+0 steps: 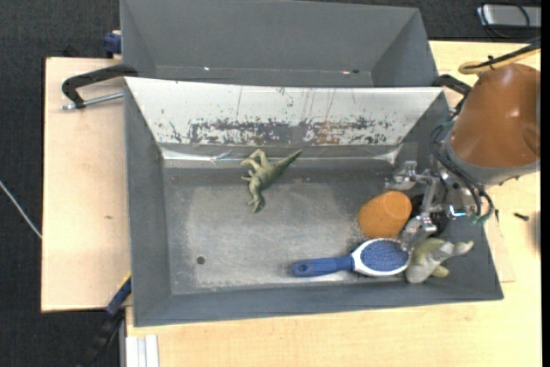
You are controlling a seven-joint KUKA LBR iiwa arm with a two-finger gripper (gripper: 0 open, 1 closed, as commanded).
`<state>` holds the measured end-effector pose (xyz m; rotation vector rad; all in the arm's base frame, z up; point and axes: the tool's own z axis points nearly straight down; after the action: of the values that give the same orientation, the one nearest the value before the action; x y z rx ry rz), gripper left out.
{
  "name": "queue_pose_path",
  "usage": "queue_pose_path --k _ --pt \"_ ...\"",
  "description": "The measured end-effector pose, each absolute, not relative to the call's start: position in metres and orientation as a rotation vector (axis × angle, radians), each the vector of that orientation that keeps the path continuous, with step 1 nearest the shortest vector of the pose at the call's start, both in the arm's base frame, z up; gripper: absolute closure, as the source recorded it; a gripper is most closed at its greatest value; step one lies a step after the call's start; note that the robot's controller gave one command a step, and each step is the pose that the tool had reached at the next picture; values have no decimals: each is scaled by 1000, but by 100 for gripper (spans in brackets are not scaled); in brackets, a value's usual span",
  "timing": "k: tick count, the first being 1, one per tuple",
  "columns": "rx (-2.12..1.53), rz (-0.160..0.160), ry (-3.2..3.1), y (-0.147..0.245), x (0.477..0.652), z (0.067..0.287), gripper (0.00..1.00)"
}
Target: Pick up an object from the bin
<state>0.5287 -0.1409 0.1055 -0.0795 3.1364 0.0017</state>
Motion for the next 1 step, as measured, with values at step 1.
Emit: queue_pose_path --k 1 --pt "-123 -4 3122 -141 522 89 0"
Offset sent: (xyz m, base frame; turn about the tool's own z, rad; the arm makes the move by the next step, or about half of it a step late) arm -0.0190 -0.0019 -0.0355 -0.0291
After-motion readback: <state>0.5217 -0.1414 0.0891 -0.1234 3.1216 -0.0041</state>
